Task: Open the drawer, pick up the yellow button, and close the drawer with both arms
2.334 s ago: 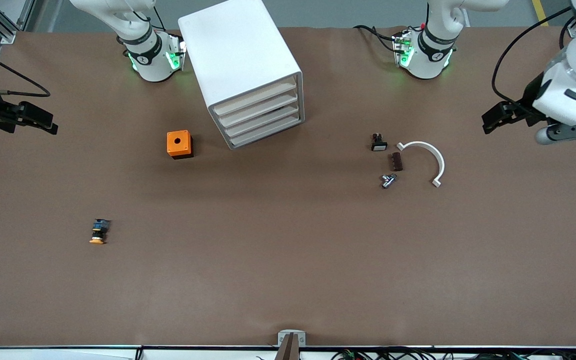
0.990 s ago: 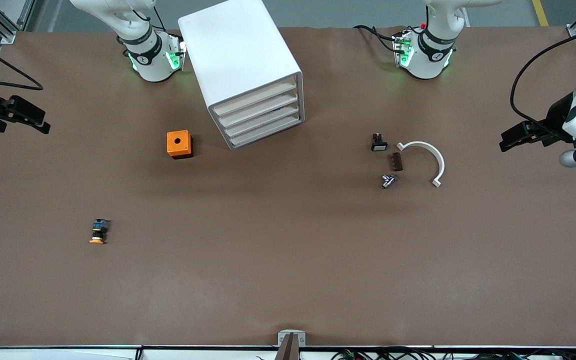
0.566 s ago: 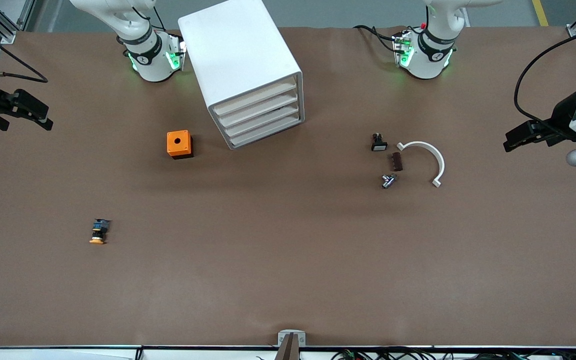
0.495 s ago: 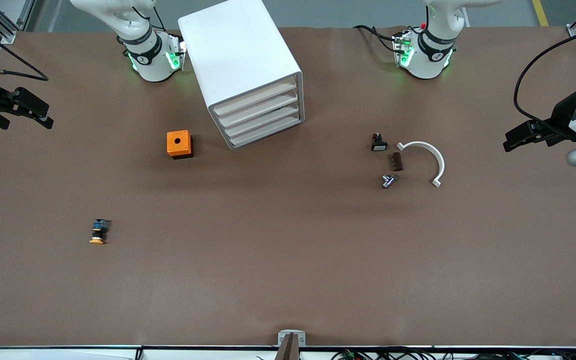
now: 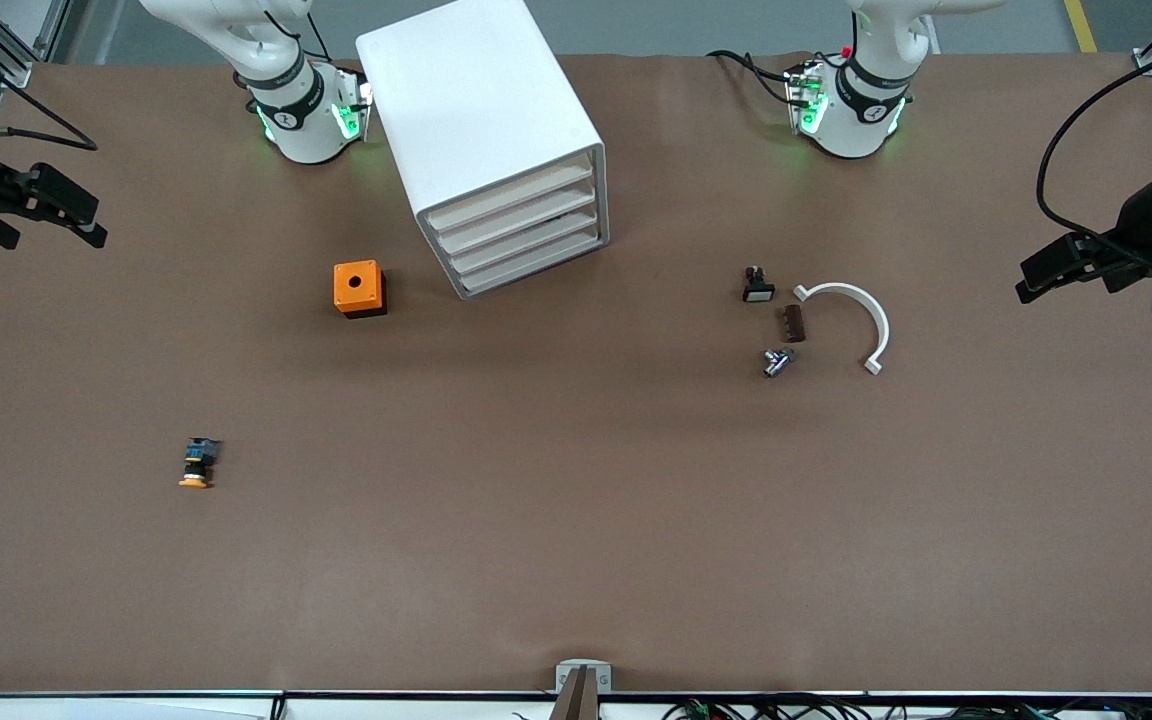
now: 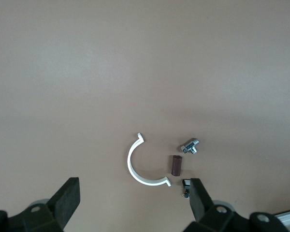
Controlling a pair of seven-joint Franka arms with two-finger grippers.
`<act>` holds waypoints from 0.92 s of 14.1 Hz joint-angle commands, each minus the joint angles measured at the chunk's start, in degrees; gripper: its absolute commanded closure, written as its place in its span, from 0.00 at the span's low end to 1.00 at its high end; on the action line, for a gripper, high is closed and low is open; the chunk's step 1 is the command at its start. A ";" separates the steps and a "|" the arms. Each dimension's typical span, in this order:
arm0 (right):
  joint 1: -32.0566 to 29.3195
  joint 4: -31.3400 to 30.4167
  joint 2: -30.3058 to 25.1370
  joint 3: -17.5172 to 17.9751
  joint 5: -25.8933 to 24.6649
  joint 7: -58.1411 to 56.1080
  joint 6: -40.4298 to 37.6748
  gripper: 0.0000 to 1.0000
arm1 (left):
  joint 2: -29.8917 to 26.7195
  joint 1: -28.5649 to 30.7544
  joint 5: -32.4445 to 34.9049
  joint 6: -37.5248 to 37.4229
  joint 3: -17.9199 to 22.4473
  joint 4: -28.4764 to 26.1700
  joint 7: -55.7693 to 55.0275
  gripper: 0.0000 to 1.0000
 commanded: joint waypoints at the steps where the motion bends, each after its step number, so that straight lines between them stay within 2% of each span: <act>1: -0.58 -1.53 -1.58 -0.31 -0.21 -0.50 -0.16 0.00 | -0.28 0.77 -0.28 0.95 -1.32 0.20 0.31 0.00; 5: -0.58 -1.53 -1.75 -0.49 0.23 0.20 -0.86 0.00 | -3.00 0.86 -0.19 4.28 -1.76 -3.57 0.48 0.00; 13: -0.49 -1.53 -1.84 -0.41 0.23 0.20 -1.48 0.00 | -4.41 1.21 -0.28 5.52 -2.03 -5.51 0.48 0.00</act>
